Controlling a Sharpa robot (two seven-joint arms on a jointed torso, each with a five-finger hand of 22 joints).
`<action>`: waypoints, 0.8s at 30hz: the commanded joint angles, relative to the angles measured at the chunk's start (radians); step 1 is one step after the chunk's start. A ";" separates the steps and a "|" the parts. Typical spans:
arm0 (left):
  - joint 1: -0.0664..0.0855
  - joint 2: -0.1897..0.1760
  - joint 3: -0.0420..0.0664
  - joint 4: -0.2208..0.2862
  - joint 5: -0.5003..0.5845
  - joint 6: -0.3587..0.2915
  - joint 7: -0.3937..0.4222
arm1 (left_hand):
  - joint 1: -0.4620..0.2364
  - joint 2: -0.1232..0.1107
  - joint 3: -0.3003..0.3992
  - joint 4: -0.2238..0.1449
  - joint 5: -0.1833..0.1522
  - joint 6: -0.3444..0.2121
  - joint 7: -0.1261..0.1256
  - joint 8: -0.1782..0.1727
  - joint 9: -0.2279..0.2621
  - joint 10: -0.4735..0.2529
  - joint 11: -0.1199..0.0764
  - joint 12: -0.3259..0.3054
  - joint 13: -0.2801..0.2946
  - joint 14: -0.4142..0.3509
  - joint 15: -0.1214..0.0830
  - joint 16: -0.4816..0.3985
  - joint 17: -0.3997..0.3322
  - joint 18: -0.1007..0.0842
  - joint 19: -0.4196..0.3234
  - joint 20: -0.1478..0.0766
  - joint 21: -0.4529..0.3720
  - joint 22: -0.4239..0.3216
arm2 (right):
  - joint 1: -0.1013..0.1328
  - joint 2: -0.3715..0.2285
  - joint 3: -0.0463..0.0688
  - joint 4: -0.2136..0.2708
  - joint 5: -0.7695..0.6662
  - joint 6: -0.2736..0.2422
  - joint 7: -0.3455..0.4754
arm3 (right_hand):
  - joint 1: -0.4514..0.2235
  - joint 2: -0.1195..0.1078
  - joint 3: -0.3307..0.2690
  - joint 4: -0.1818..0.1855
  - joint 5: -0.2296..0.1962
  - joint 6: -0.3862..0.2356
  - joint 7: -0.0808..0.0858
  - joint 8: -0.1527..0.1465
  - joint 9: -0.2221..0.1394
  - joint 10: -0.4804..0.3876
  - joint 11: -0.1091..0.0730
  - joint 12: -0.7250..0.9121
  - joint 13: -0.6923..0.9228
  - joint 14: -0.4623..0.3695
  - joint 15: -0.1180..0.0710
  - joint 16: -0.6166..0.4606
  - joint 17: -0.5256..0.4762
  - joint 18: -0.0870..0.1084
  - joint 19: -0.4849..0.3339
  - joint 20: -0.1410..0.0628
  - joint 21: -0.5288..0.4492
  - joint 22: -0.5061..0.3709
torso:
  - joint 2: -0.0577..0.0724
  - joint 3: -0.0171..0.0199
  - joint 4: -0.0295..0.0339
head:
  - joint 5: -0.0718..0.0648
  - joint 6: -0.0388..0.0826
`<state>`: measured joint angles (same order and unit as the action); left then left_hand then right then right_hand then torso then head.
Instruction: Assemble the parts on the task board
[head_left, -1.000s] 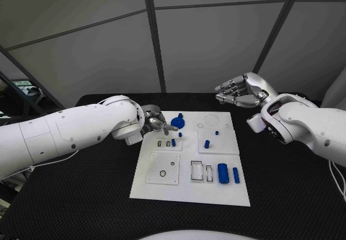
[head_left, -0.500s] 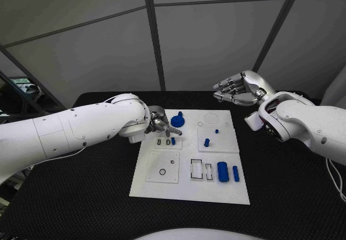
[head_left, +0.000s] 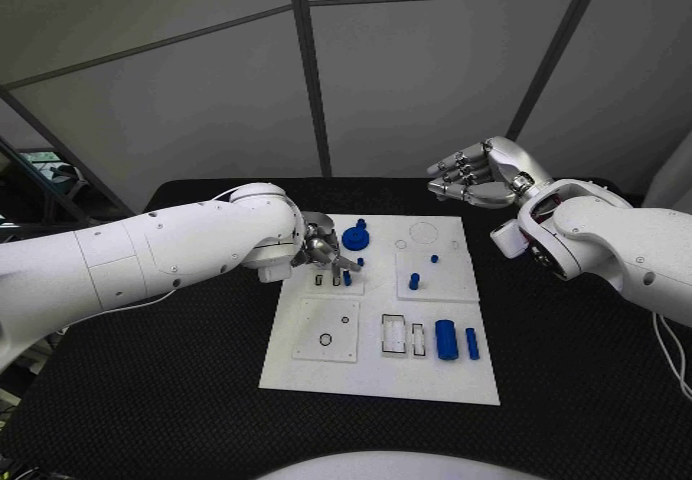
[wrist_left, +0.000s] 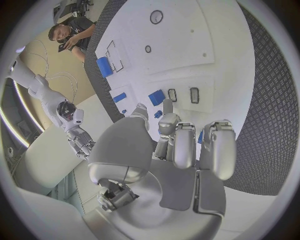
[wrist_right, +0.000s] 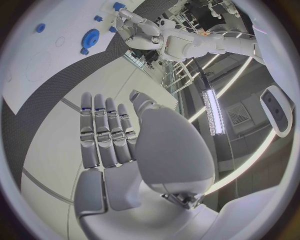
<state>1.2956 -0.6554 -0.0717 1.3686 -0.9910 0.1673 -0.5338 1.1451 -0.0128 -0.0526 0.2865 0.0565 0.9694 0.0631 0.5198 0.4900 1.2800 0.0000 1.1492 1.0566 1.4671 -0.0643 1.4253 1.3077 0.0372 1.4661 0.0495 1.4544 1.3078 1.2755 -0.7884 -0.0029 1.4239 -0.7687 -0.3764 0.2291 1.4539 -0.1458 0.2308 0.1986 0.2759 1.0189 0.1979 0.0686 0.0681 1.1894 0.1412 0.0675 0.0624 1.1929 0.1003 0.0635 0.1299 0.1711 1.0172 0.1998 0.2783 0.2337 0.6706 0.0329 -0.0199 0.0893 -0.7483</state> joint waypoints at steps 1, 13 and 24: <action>0.002 0.005 0.000 -0.004 -0.011 0.034 -0.010 | 0.000 0.007 -0.008 -0.001 -0.003 -0.007 -0.001 0.007 0.003 0.001 -0.008 0.004 0.002 0.052 -0.005 -0.001 0.077 0.004 0.020 -0.009 0.003 0.063 | 0.002 0.001 0.001 0.002 -0.006 -0.009 -0.001 | -0.010 0.000 -0.001 -0.007 0.006 -0.002 0.007 -0.005 -0.001 -0.007 0.000 -0.004 -0.001 -0.008 -0.001 -0.002 -0.002 0.011 0.006 0.002 -0.005 -0.001 | 0.000 -0.0002 -0.0005 | 0.000 -0.002; 0.002 0.017 0.000 -0.014 -0.011 0.039 -0.009 | 0.031 0.020 -0.017 -0.010 -0.002 -0.015 -0.004 0.025 0.035 0.002 -0.011 0.008 0.007 0.053 -0.007 -0.002 0.078 0.005 0.019 -0.011 0.002 0.064 | 0.002 0.004 0.001 0.001 -0.018 -0.015 -0.012 | -0.012 0.003 -0.001 -0.008 0.012 -0.001 0.007 -0.005 -0.001 -0.008 0.000 -0.003 0.000 -0.009 -0.001 -0.001 -0.006 0.011 0.009 0.002 -0.011 -0.006 | 0.001 -0.0002 -0.0006 | 0.002 -0.008; 0.002 0.024 0.000 -0.019 -0.011 0.054 -0.009 | 0.064 0.030 -0.015 -0.023 -0.002 -0.021 -0.005 0.036 0.058 0.004 -0.012 0.011 0.012 0.053 -0.009 -0.003 0.079 0.004 0.019 -0.012 0.002 0.065 | 0.002 0.008 0.001 -0.002 -0.018 -0.011 -0.014 | -0.013 0.004 -0.001 -0.009 0.015 -0.001 0.007 -0.004 -0.001 -0.008 0.000 -0.003 0.000 -0.008 -0.001 0.000 -0.007 0.012 0.011 0.003 -0.013 -0.008 | 0.000 -0.0006 -0.0001 | 0.003 -0.014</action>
<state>1.2958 -0.6334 -0.0719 1.3499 -0.9955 0.2026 -0.5351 1.2033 0.0159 -0.0675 0.2686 0.0566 0.9538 0.0572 0.5511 0.5477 1.2836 -0.0036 1.1540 1.0674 1.4671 -0.0643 1.4253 1.3076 0.0372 1.4666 0.0429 1.4544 1.3077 1.2755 -0.7817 -0.0031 1.4219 -0.7822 -0.3809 0.2147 1.4485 -0.1403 0.2281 0.1959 0.2845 1.0189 0.1978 0.0687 0.0682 1.1895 0.1412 0.0676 0.0625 1.1916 0.1017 0.0635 0.1233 0.1711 1.0207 0.2034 0.2668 0.2262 0.6713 0.0325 -0.0204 0.0917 -0.7615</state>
